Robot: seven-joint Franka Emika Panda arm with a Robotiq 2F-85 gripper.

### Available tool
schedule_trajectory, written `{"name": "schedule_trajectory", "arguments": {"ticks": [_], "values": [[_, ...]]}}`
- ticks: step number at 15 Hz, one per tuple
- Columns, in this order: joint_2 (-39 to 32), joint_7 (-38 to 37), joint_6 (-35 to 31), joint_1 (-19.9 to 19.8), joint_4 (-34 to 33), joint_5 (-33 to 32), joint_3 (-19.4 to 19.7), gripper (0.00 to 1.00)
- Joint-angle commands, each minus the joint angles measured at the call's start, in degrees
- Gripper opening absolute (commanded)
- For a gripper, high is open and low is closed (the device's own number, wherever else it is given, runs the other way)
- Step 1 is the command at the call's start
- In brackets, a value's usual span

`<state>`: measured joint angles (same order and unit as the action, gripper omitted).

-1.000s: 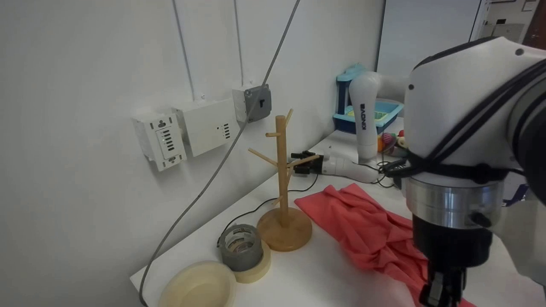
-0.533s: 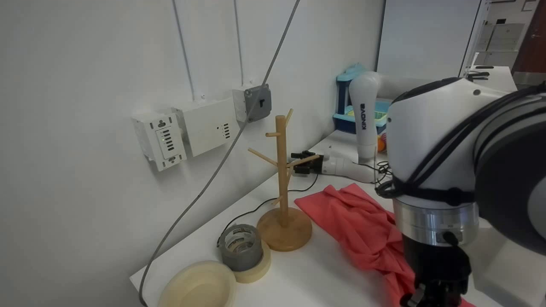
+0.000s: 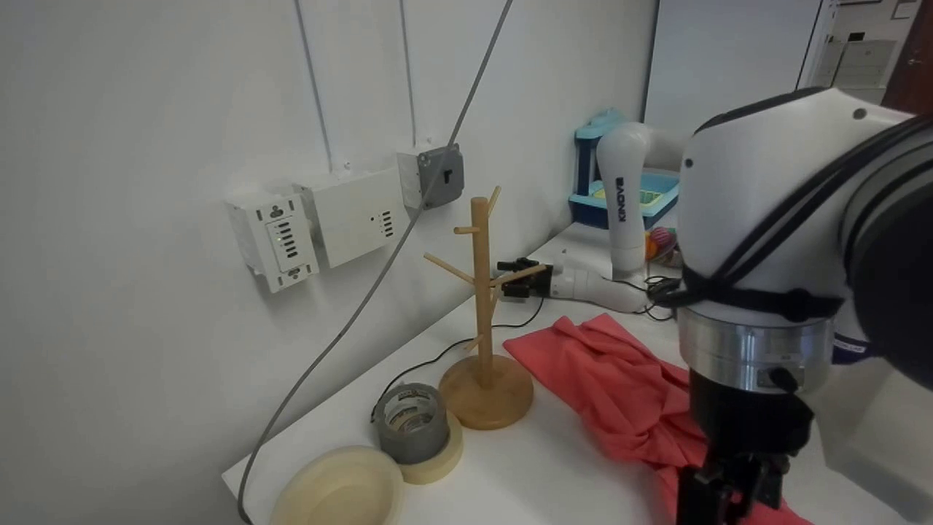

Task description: Spread out the sweatshirt

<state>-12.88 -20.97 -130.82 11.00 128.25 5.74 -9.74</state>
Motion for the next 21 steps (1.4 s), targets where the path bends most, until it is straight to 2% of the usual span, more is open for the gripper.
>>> {"name": "schedule_trajectory", "arguments": {"ticks": [1, 6, 14, 15, 21], "values": [[8.4, 4.4, -0.2, -0.6, 5.9, -0.3, 0.6, 1.00], [18.0, 7.4, -2.6, -2.1, 14.0, -1.2, 1.9, 1.00], [31.2, 16.9, -9.7, -4.7, 27.4, 0.7, 5.8, 1.00], [25.3, 13.3, -7.5, -4.4, 22.3, -0.3, 4.4, 1.00], [29.3, 15.1, -8.5, -4.7, 25.9, -0.2, 5.4, 1.00]]}}
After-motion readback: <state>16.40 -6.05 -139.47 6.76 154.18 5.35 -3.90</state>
